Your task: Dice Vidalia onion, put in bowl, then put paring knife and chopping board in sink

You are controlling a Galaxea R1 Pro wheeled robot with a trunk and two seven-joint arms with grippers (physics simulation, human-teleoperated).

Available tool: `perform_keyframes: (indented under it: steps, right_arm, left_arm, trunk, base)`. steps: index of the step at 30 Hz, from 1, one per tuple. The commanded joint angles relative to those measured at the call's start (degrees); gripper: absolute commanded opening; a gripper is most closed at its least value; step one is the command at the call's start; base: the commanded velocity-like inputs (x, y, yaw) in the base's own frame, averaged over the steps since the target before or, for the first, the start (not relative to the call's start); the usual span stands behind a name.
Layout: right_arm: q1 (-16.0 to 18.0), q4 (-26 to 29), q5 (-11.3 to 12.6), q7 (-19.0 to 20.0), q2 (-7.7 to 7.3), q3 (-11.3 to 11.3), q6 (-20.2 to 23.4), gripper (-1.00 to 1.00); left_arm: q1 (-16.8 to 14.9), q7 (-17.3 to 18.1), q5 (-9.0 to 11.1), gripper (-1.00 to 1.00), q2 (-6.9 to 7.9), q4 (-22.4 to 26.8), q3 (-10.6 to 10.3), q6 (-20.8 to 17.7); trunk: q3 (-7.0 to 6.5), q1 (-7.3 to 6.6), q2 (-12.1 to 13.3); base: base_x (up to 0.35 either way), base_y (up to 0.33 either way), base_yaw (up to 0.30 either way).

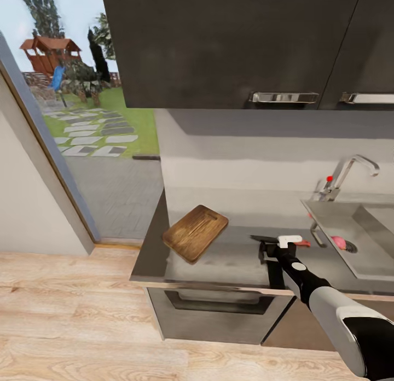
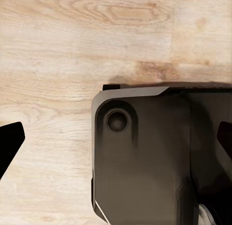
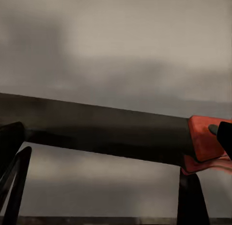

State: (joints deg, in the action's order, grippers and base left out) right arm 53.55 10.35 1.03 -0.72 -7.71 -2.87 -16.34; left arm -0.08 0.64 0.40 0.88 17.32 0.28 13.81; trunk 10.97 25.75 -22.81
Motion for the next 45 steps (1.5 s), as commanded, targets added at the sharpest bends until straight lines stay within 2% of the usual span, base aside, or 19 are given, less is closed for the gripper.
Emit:
perform_keyframes:
  steps: [1,13,18,23,27,29,33,39,45]
  right_arm:
    - [0.1,-0.1,0.1,-0.1,-0.02,-0.3,-0.2,1.0]
    - [0.0,0.6,0.0,-0.3,-0.04,-0.3,-0.2,1.0]
    - [0.1,3.5,0.0,-0.4,-0.1,-0.1,-0.1,1.0]
    - [0.1,9.0,0.0,-0.4,-0.17,-0.1,0.9,1.0]
    - [0.1,15.0,-0.1,-0.4,-0.19,-0.1,5.9,1.0]
    - [0.0,21.1,-0.1,-0.4,-0.25,-0.1,11.9,1.0]
    - [0.0,28.1,-0.2,-0.6,-0.44,0.0,20.7,1.0]
    - [0.0,29.2,-0.3,-1.8,-0.59,0.0,23.1,1.0]
    - [0.0,24.6,-0.1,-2.3,-0.38,-0.1,22.6,1.0]
  left_arm:
    - [0.0,0.1,0.0,1.0,0.0,0.0,0.0,0.1]
    - [0.0,0.1,0.0,1.0,0.0,0.0,-0.1,0.2]
    - [0.0,0.1,0.1,1.0,0.0,-0.1,-0.1,0.2]
    - [0.0,0.1,0.1,1.0,-0.03,-0.5,-0.1,0.2]
    - [0.0,0.1,0.0,1.0,-0.2,-0.7,-0.1,0.2]
    - [0.0,0.1,0.0,1.0,-0.39,-0.8,-0.1,0.2]
    - [0.0,0.1,-0.1,1.0,-0.5,-0.8,-0.1,0.2]
    - [0.0,0.1,-0.1,1.0,-0.52,-0.9,-0.1,0.2]
    - [0.0,0.1,-0.1,1.0,-0.52,-0.9,-0.1,0.2]
  trunk:
    - [0.1,0.03,-0.1]
    - [0.1,0.03,-0.1]
    - [0.1,0.03,-0.1]
    - [0.1,0.03,-0.1]
    - [0.1,0.03,-0.1]
    - [0.1,0.03,-0.1]
    - [0.1,0.03,-0.1]
    - [0.1,0.03,-0.1]
    - [0.1,0.03,-0.1]
  base:
    - [-0.099,0.002,0.0]
    - [-0.162,0.0,0.0]
    - [-0.007,0.0,0.0]
    - [-0.001,0.0,0.0]
    - [0.0,0.0,0.0]
    - [0.0,0.0,0.0]
    - [0.012,-0.002,0.0]
    - [0.17,-0.088,0.0]
    - [0.265,-0.167,0.0]
